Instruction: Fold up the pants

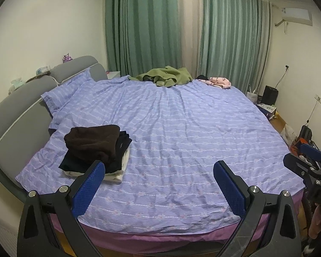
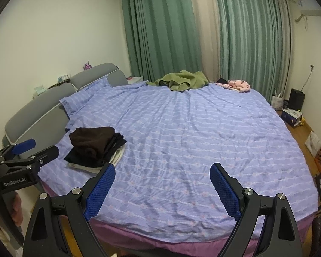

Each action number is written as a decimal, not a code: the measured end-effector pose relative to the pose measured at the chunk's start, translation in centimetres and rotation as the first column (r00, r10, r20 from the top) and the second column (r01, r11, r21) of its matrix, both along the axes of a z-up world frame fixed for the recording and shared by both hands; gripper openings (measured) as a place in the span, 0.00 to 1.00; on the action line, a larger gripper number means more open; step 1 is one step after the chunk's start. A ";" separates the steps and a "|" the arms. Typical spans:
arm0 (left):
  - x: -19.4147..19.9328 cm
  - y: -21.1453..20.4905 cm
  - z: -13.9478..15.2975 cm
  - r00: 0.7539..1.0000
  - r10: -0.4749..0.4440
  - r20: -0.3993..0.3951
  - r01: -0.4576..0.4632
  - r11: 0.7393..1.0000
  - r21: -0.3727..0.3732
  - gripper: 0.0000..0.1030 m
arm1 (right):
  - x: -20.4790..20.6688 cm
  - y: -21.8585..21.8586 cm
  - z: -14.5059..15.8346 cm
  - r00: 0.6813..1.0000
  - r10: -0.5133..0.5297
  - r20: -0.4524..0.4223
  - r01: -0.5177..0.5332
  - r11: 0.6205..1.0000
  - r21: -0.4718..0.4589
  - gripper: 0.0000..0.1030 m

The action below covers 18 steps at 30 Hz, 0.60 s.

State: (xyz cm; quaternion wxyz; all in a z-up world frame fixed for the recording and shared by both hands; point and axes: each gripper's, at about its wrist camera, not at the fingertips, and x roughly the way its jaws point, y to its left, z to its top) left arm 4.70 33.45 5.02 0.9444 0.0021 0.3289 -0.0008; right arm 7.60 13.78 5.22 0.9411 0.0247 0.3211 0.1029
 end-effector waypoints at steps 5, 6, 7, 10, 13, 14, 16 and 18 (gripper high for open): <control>-0.3 -0.9 0.4 1.000 -0.005 0.010 0.005 1.000 0.003 1.00 | -0.5 -0.8 0.1 1.000 0.004 0.008 -0.004 1.000 0.008 0.88; -0.4 -1.1 0.5 1.000 -0.006 0.012 0.006 1.000 0.004 1.00 | -0.5 -0.8 0.1 1.000 0.003 0.009 -0.003 1.000 0.008 0.88; -0.6 -1.3 0.5 1.000 -0.006 0.015 0.006 1.000 0.006 1.00 | -0.5 -0.8 0.1 1.000 0.005 0.010 -0.005 1.000 0.009 0.88; -0.9 -1.7 0.7 1.000 -0.009 0.020 0.009 1.000 0.009 1.00 | -0.9 -1.4 0.2 1.000 0.003 0.017 -0.003 1.000 0.015 0.88; -1.1 -2.0 0.9 1.000 -0.013 0.021 0.013 1.000 0.005 1.00 | -1.0 -1.8 0.2 1.000 0.001 0.018 -0.001 1.000 0.018 0.88; -1.1 -2.1 0.9 1.000 -0.011 0.022 0.011 1.000 0.004 1.00 | -1.0 -2.0 0.2 1.000 0.002 0.019 -0.003 1.000 0.019 0.88; -1.2 -2.1 1.0 1.000 -0.012 0.022 0.012 1.000 0.001 1.00 | -1.2 -2.2 0.3 1.000 0.001 0.022 -0.002 1.000 0.018 0.88; -1.3 -2.2 1.0 1.000 -0.016 0.022 0.016 1.000 -0.007 1.00 | -1.3 -2.2 0.4 1.000 0.002 0.022 -0.002 1.000 0.018 0.88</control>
